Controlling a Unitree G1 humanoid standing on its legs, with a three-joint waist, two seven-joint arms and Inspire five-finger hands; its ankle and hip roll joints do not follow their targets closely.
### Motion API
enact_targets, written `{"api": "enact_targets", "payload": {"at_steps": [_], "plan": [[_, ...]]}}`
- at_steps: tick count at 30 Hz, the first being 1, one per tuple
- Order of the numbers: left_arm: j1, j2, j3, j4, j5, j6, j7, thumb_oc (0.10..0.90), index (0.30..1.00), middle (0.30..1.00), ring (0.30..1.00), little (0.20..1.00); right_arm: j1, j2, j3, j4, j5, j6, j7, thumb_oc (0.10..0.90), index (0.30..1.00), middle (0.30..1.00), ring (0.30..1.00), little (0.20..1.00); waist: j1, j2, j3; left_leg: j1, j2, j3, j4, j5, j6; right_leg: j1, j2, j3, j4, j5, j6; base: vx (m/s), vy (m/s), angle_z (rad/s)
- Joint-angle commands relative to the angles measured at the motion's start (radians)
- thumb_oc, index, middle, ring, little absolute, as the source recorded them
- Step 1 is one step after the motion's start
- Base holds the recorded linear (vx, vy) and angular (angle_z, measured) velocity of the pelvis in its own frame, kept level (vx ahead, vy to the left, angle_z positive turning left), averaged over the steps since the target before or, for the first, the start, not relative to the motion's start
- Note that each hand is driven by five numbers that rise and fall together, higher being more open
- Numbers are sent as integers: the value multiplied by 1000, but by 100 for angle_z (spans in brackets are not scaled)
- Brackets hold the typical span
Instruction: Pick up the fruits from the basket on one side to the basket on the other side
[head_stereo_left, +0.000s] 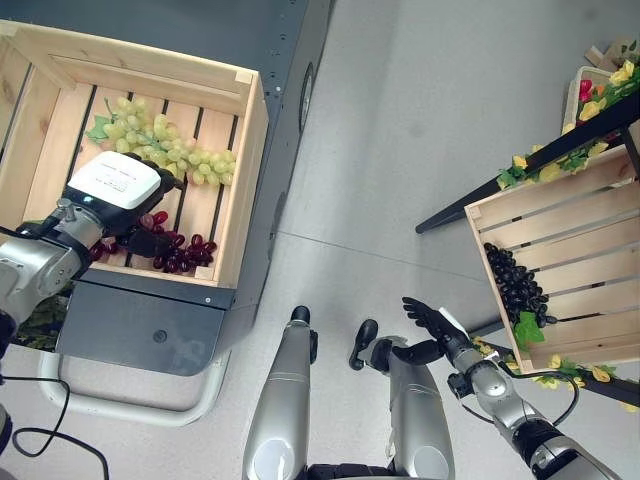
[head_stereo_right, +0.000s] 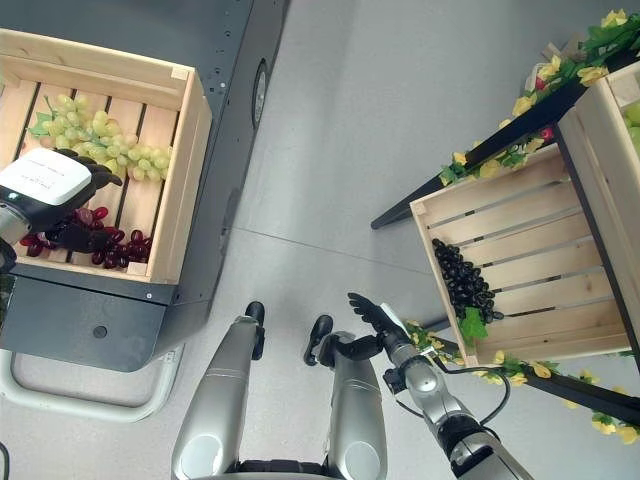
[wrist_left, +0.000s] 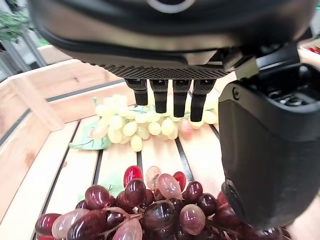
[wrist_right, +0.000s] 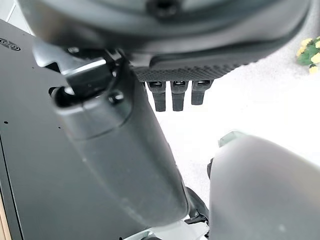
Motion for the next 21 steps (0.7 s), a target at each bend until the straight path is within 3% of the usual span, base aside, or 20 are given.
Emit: {"api": "enact_targets", "payload": {"at_steps": [1, 13, 21], "plan": [[-41, 111, 99, -63, -34, 0, 34, 800, 900, 900, 900, 900, 42, -119, -71, -34, 39, -82, 27, 800, 900, 900, 900, 900, 16, 85, -6, 70, -15, 35, -55, -6, 32, 114, 8, -25, -12, 10, -23, 0, 0, 0], [48, 181, 181, -134, 88, 73, 155, 800, 900, 900, 900, 900, 64, -114, -75, -38, 41, -74, 28, 800, 900, 900, 900, 900, 38, 95, -6, 98, -27, 23, -80, 4, 25, 147, 0, -37, -32, 13, -20, 21, -23, 1], [-13, 211, 126, -219, 86, 44, 93, 800, 900, 900, 900, 900, 66, -108, -71, -45, 43, -68, 24, 800, 900, 900, 900, 900, 41, 94, -6, 122, -33, 18, -98, 2, 28, 168, -1, -43, -45, 18, -11, 23, -23, 5]]}}
